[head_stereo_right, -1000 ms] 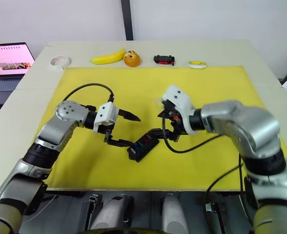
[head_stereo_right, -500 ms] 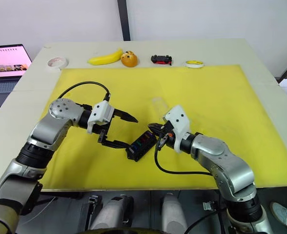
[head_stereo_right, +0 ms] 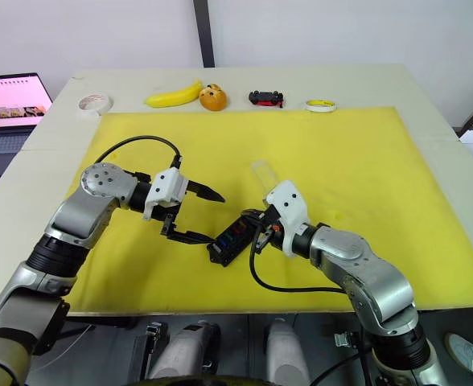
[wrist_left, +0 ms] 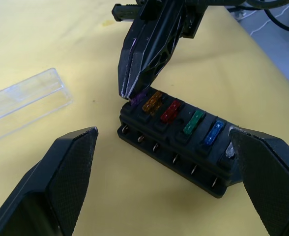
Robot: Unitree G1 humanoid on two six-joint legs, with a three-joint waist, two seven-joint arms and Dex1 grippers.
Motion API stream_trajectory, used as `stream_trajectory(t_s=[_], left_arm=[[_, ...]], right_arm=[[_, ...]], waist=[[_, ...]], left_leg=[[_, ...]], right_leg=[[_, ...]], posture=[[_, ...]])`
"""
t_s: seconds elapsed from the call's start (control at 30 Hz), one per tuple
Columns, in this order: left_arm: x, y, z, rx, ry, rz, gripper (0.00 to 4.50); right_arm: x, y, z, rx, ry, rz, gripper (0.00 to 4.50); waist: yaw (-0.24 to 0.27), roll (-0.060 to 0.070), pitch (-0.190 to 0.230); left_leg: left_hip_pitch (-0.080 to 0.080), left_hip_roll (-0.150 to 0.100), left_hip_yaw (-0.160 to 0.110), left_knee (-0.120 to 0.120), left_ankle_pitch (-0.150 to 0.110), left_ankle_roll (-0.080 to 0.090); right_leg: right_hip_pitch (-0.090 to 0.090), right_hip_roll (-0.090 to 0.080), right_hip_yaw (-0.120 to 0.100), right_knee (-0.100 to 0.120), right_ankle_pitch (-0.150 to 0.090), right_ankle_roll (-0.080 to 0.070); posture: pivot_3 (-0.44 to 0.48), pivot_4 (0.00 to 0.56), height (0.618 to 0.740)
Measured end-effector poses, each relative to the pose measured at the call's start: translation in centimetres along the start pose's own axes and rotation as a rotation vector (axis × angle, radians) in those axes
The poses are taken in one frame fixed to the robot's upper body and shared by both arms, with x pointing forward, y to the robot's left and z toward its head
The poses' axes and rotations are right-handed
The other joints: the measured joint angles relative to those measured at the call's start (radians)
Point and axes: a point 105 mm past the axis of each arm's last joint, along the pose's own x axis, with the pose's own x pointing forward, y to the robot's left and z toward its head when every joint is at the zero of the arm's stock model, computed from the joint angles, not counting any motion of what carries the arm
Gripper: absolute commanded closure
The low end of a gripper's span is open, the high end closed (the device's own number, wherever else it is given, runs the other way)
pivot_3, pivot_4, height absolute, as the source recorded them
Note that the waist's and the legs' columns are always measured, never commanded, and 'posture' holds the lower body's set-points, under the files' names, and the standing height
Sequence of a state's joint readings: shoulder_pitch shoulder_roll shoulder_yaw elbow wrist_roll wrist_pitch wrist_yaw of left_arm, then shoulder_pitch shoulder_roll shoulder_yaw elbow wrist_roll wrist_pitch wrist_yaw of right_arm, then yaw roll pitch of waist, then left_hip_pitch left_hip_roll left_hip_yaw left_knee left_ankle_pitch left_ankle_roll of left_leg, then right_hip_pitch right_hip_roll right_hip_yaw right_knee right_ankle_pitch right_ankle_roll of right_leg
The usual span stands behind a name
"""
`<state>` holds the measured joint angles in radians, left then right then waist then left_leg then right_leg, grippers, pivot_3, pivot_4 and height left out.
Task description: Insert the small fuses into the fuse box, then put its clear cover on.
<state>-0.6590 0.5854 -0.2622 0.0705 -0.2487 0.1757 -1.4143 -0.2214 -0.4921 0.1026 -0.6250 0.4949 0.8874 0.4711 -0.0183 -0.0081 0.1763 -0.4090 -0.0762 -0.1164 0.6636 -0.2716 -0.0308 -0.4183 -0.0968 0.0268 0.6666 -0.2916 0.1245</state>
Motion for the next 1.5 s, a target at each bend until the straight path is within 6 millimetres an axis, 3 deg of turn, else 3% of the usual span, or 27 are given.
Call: stream_trajectory(t_s=[1.5], left_arm=[[0.42,0.16,0.32,0.014,-0.015,0.001,0.0]], right_arm=[[0.43,-0.28,-0.09,0.059,0.086,-0.031,4.48]], waist=[[-0.001,0.0,-0.002]], left_leg=[[0.001,0.0,0.0,0.0,0.0,0.0]], right_leg=[[0.002,0.0,0.0,0.0,0.0,0.0]], posture=[[0.0,0.15,0.74]])
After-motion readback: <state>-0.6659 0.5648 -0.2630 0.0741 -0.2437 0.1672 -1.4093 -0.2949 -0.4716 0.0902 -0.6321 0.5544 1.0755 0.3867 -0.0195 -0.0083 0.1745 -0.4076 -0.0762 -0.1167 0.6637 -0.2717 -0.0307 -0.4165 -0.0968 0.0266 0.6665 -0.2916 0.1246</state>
